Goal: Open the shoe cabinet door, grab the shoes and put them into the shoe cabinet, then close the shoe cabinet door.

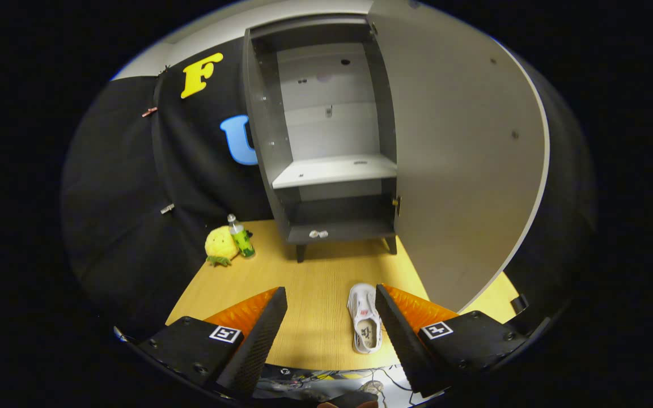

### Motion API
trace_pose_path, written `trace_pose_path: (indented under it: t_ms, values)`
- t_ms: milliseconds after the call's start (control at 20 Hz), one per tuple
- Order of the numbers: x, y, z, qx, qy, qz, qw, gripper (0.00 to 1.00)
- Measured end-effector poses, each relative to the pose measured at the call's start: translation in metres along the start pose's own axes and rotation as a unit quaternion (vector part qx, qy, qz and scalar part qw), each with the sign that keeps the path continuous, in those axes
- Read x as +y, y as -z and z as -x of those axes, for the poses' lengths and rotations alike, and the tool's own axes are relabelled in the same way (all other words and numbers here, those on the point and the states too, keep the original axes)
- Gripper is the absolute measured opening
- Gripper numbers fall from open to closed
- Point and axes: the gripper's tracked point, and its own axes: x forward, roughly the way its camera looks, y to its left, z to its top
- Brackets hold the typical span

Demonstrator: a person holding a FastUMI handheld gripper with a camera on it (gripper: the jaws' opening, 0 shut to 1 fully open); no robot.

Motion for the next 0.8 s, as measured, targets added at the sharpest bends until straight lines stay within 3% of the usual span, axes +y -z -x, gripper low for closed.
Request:
trace_pose_path:
  t_ms: [200,400,650,800]
  values:
    - [-0.001,0.076,-0.044,0.073,-0.008,-0.016,0.997,0.99]
    - [-0.015,0.126,-0.099,0.106,0.006,-0.025,0.994,0.97]
    - [-0.050,0.167,-0.162,0.118,0.049,-0.041,0.991,0.74]
    - [-0.059,0.175,-0.186,0.108,0.054,-0.046,0.992,0.70]
